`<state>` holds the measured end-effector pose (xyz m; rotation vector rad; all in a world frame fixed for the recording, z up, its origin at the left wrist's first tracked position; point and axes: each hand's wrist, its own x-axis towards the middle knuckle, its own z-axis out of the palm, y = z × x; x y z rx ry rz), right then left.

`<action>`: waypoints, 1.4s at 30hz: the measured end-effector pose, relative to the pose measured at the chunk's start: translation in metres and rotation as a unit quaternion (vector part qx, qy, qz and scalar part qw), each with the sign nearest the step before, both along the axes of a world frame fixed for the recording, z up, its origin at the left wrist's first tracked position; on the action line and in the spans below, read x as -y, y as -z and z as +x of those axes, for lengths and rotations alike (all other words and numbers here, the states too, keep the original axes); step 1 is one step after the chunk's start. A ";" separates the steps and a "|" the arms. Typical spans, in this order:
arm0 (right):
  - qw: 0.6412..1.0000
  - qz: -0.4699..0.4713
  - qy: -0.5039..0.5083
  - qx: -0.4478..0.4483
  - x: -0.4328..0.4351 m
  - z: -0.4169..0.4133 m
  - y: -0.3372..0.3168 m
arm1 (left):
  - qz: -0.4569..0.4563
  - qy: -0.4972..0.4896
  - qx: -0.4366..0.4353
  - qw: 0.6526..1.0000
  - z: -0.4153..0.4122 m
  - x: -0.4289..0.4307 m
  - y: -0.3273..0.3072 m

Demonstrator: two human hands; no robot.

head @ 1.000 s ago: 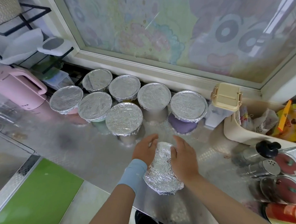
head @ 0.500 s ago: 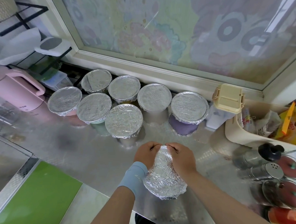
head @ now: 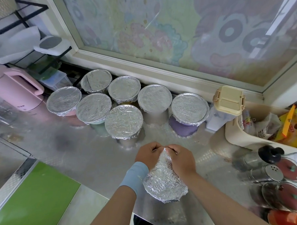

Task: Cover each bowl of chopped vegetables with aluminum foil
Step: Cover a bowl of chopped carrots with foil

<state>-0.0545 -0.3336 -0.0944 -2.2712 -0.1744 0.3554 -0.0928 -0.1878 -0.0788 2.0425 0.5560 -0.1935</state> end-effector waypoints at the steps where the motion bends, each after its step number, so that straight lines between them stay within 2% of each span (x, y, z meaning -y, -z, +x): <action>1: 1.000 -0.007 -0.007 0.001 0.000 0.000 -0.001 | 0.012 0.000 -0.003 1.000 -0.002 0.002 0.000; 7: 0.994 -0.072 -0.035 0.076 0.008 -0.002 -0.010 | 0.045 -0.054 -0.015 0.997 -0.020 0.009 0.000; 9: 0.995 -0.079 -0.034 0.059 0.010 -0.002 -0.007 | 0.056 -0.039 -0.011 0.998 -0.018 0.006 0.000; 12: 0.996 -0.065 -0.034 0.042 0.011 -0.001 -0.002 | 0.012 -0.023 0.015 1.000 -0.011 0.007 -0.003; 17: 0.998 -0.040 -0.027 0.032 0.011 0.000 -0.002 | -0.010 -0.051 0.013 0.999 -0.009 0.012 0.001; 22: 0.998 -0.041 -0.040 0.036 0.012 0.000 -0.003 | 0.013 -0.044 0.006 0.999 -0.008 0.014 0.001; 27: 0.992 -0.113 -0.050 0.031 0.015 -0.001 -0.006 | 0.062 -0.061 0.001 0.996 -0.013 0.020 0.002; 31: 0.997 -0.071 -0.027 0.020 0.020 -0.005 0.002 | 0.050 -0.074 0.023 0.996 -0.019 0.022 0.004; 35: 0.998 -0.058 -0.026 0.020 0.020 -0.002 0.002 | 0.043 -0.083 0.005 0.996 -0.018 0.022 0.003; 40: 0.996 -0.073 -0.030 0.033 0.020 -0.004 -0.001 | 0.084 -0.026 -0.033 0.996 -0.012 0.018 -0.006; 42: 0.995 -0.080 -0.039 0.033 0.020 -0.003 -0.001 | 0.078 -0.004 -0.022 0.997 -0.005 0.014 -0.008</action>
